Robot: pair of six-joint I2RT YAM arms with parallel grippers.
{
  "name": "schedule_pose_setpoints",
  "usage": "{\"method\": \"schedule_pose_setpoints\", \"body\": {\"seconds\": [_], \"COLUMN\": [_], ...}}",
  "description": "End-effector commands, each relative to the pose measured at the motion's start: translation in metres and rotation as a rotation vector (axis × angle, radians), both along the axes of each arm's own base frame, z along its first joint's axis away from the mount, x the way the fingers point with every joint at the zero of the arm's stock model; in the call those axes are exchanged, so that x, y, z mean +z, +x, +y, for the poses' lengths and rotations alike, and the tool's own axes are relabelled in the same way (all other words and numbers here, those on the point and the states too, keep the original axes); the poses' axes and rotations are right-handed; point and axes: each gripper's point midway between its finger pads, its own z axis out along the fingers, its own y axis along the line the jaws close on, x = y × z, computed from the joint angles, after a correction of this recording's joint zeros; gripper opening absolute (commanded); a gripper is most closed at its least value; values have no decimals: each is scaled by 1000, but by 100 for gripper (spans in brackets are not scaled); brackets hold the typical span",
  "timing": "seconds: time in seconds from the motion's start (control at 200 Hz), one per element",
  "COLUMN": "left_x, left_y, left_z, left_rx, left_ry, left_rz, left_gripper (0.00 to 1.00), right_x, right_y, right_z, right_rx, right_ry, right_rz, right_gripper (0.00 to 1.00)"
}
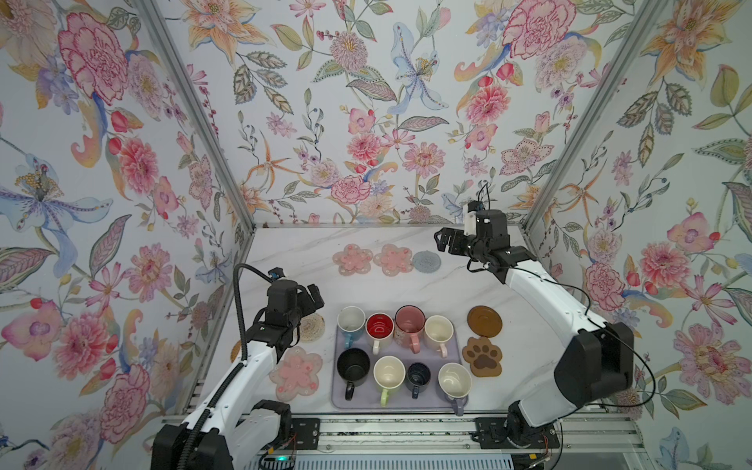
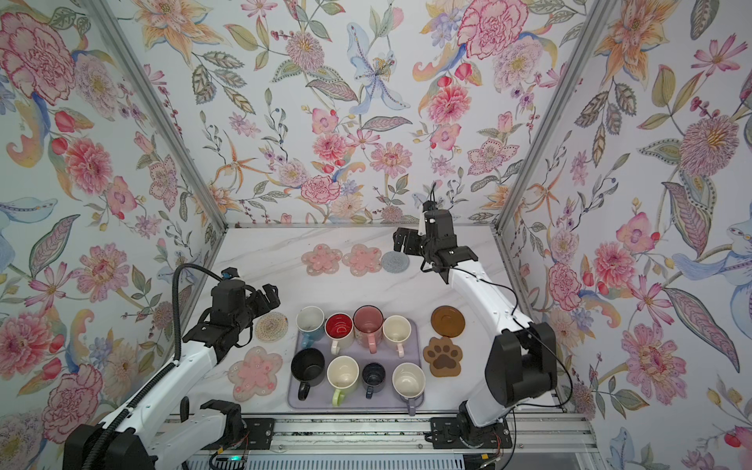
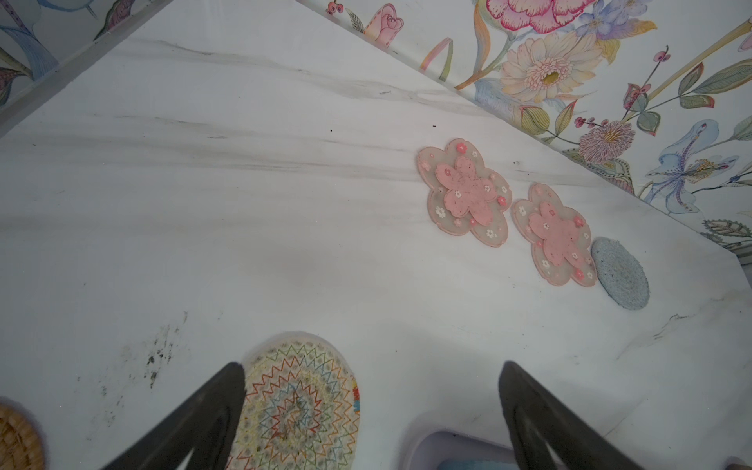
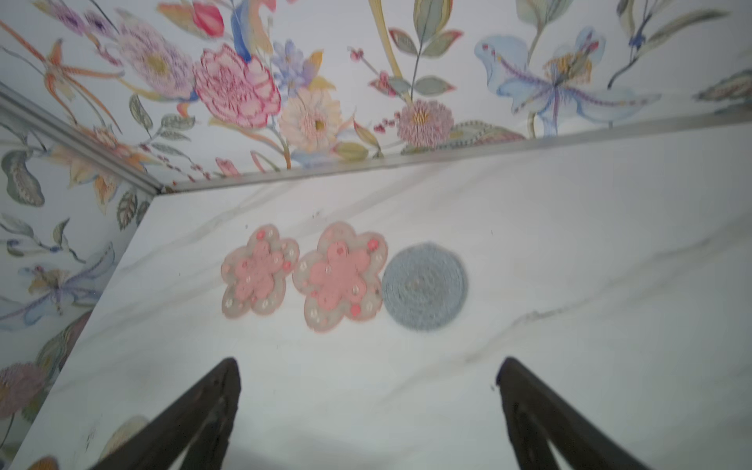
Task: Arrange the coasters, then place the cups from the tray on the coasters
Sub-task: 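Draw the right gripper back while the left gripper moves over the zigzag coaster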
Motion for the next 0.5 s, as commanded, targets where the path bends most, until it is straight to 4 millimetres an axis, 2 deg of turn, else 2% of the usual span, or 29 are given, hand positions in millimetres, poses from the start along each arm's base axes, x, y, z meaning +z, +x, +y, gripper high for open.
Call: {"method": "schedule_pose_setpoints", "body": {"seconds": [0.0,0.165,0.49], "left_x": [3,-4,-23], "left_y": [0,-3,-15], "left_z": [-1,-3,-2], "left_rx": [3,-2,28], "left_ry": [-29,-45,-72], "left_rz": [18,41,118], "left_gripper": [99,99,99], "right_x": [-43,-55,-51], "right_y": [-27,-55,-69], "right_z": [-17,-34,-60], "right_rx": [-52,-88,-155], "right_ry": [-47,-62,-30], "right_rz": [48,68,55], "right_gripper": [99,99,99]}}
